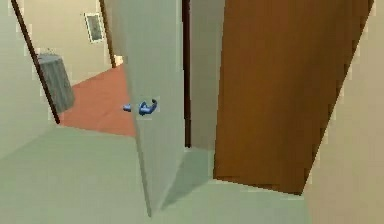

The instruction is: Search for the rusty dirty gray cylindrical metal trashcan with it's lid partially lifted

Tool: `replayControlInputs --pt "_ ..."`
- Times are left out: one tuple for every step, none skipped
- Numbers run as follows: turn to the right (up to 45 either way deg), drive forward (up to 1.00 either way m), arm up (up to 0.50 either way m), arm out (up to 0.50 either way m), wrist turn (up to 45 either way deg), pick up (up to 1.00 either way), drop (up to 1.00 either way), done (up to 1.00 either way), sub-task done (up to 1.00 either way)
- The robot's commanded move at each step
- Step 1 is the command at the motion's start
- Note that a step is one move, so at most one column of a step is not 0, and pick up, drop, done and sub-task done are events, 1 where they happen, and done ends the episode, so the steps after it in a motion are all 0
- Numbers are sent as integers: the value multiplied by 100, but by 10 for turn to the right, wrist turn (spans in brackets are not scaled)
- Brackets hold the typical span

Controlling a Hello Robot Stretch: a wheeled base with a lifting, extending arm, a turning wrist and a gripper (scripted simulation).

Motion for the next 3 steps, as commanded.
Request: replayControlInputs --pt "-120 0 0 0 0 0 0 0 0" --pt "0 5 0 0 0 0 0 0 0" --pt "-210 0 0 0 0 0 0 0 0"
